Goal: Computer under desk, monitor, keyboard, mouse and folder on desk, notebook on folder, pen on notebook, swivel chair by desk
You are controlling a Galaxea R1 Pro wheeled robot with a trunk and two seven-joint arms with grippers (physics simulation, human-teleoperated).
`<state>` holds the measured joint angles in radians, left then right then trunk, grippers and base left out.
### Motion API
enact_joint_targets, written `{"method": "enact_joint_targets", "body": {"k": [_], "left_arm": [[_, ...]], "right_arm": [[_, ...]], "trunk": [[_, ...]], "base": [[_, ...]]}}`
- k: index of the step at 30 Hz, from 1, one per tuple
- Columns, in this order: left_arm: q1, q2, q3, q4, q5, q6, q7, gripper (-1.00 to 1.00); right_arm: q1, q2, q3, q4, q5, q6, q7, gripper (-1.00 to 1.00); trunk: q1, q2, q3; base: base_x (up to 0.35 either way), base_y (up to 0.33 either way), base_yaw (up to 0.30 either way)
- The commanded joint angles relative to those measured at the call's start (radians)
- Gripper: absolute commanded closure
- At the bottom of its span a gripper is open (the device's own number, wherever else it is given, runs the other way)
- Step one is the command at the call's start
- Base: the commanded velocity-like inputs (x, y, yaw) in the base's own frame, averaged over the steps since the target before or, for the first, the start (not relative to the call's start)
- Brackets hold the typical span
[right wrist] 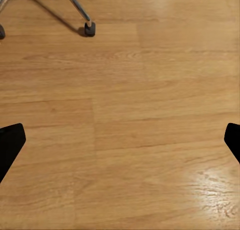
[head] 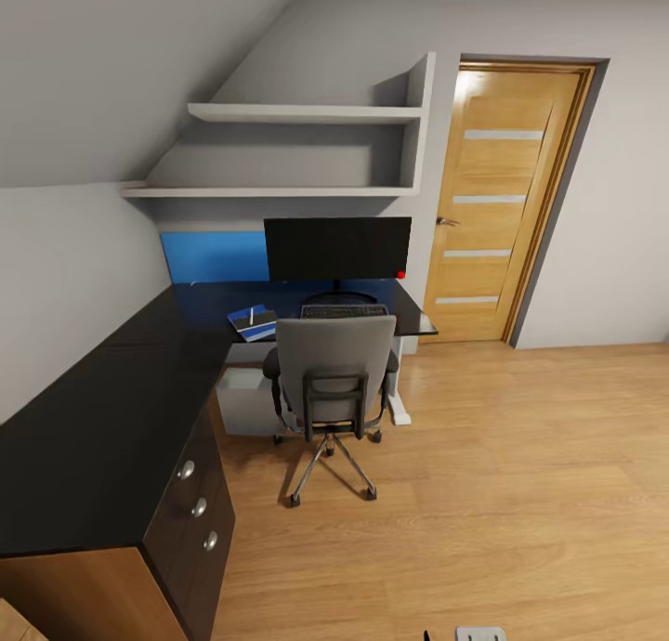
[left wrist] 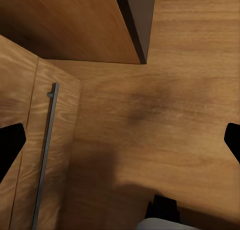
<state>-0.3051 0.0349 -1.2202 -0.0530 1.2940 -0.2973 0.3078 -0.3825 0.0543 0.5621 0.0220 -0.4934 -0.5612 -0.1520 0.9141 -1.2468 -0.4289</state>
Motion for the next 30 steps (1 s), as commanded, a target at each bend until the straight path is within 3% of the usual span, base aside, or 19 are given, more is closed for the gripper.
{"method": "enact_joint_targets", "body": {"k": [1,17,30], "left_arm": [[0.0,0.002,-0.009,-0.004,0.006,0.0,0.008,-1.0],[0.0,0.003,-0.01,-0.004,0.007,0.048,0.007,-1.0],[0.0,-0.005,-0.011,-0.007,0.006,0.052,0.007,-1.0]], "right_arm": [[-0.001,0.001,0.009,0.002,-0.004,-0.003,-0.004,-1.0],[-0.001,0.001,0.009,0.002,-0.005,-0.003,-0.004,-1.0],[-0.001,0.001,0.009,0.002,-0.004,-0.003,-0.004,-1.0]], "trunk": [[-0.004,0.007,0.002],[-0.065,0.119,0.052],[-0.065,0.119,0.052]], "base": [[0.0,0.0,0.0],[0.0,0.0,0.0],[0.0,0.0,0.0]]}}
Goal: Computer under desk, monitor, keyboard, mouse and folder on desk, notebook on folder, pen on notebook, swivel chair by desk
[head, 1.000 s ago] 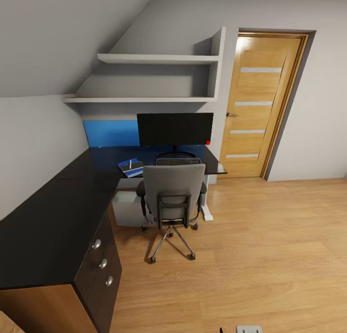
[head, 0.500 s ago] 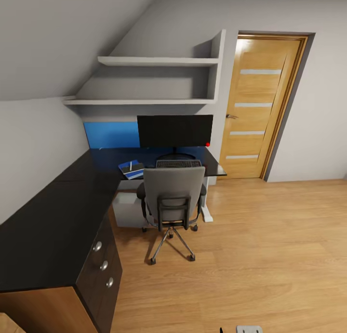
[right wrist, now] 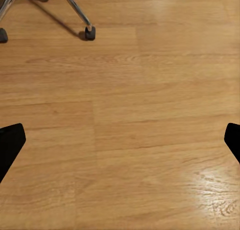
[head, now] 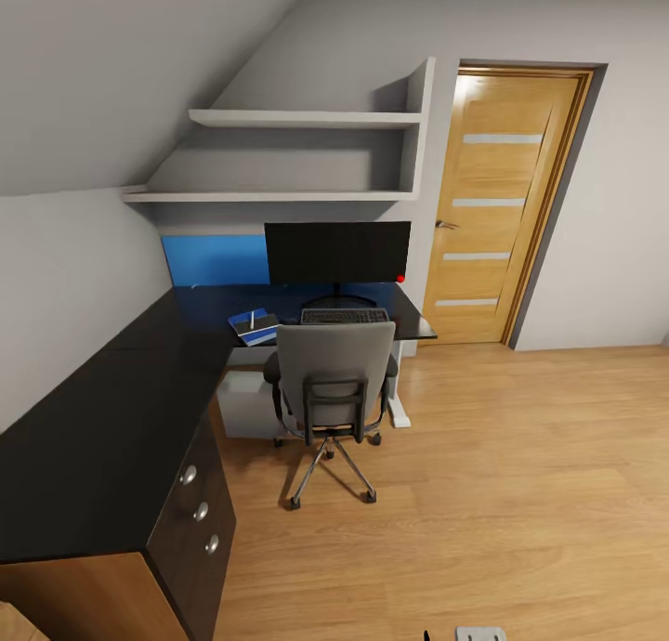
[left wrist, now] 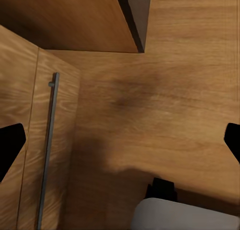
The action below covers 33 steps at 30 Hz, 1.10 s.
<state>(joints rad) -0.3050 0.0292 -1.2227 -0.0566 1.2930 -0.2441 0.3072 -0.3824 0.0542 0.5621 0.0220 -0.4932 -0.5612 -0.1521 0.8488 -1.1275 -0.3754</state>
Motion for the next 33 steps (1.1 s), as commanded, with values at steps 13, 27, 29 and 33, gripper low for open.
{"method": "enact_joint_targets", "body": {"k": [13,27,29,33], "left_arm": [[0.0,-0.016,-0.008,-0.006,0.005,-0.006,0.007,-1.0],[0.0,-0.028,-0.008,-0.006,0.005,-0.004,0.007,-1.0],[0.0,-0.028,-0.008,-0.006,0.005,-0.004,0.007,-1.0],[0.0,-0.028,-0.008,-0.006,0.005,-0.004,0.007,-1.0]], "right_arm": [[-0.001,0.001,0.009,0.002,-0.005,-0.003,-0.004,-1.0],[-0.001,0.001,0.009,0.002,-0.005,-0.003,-0.004,-1.0],[-0.001,0.001,0.009,0.002,-0.005,-0.003,-0.004,-1.0],[-0.001,0.001,0.009,0.002,-0.005,-0.003,-0.004,-1.0]], "trunk": [[0.0,-0.001,-0.001],[0.0,-0.001,-0.001],[0.0,-0.001,-0.001],[0.0,-0.001,-0.001]], "base": [[0.0,0.0,0.0],[0.0,0.0,0.0],[0.0,0.0,0.0],[0.0,0.0,0.0]]}}
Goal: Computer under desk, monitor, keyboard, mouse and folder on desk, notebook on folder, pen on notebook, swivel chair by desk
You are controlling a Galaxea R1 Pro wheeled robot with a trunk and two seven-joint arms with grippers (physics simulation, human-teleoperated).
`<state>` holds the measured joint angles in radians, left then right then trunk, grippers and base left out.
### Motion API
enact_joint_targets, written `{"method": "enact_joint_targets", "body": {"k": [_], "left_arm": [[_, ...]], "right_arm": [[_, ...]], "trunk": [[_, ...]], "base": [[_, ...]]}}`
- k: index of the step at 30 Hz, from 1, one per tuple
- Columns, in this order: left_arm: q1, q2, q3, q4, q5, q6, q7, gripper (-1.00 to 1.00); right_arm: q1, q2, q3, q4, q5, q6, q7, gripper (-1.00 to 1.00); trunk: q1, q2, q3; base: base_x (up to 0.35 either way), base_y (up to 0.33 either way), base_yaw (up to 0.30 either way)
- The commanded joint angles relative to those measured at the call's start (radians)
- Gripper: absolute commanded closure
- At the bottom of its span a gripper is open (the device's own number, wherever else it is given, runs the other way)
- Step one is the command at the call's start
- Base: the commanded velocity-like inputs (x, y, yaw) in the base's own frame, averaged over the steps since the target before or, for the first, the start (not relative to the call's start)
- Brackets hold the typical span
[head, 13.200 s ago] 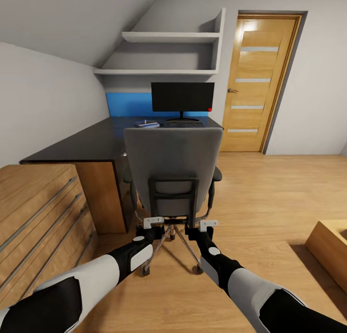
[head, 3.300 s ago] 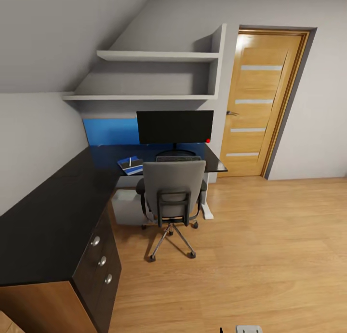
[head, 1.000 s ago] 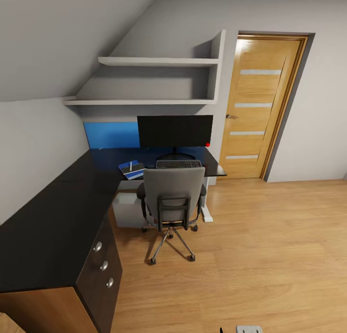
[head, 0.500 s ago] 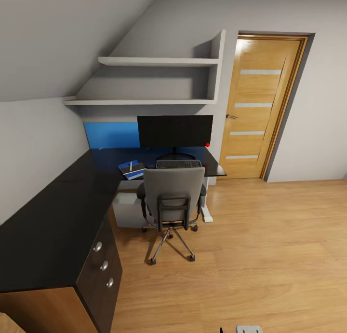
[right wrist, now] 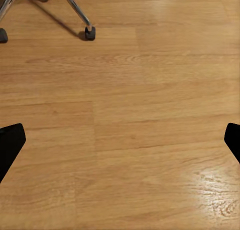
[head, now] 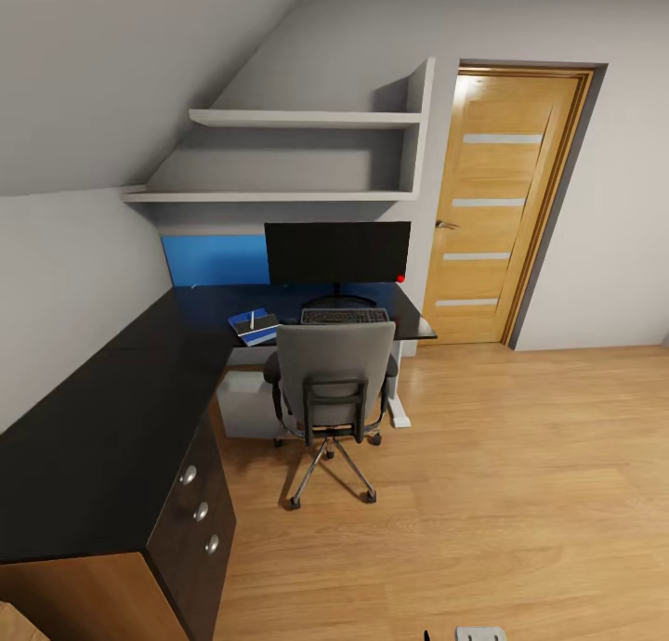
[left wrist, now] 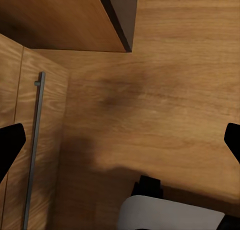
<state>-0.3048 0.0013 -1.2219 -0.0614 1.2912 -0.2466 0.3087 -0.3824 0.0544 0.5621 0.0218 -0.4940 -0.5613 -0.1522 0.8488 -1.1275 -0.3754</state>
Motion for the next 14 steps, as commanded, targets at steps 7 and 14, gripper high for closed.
{"method": "enact_joint_targets", "body": {"k": [7,14], "left_arm": [[0.0,0.0,-0.008,-0.001,0.008,-0.001,0.007,-1.0],[0.0,0.0,-0.008,-0.001,0.008,0.0,0.007,-1.0]], "right_arm": [[-0.001,0.001,0.009,0.003,-0.004,-0.003,-0.004,-1.0],[-0.001,0.001,0.009,0.002,-0.004,-0.003,-0.004,-1.0]], "trunk": [[0.0,-0.001,-0.001],[0.0,-0.001,-0.001]], "base": [[0.0,0.0,0.0],[0.0,0.0,0.0]]}}
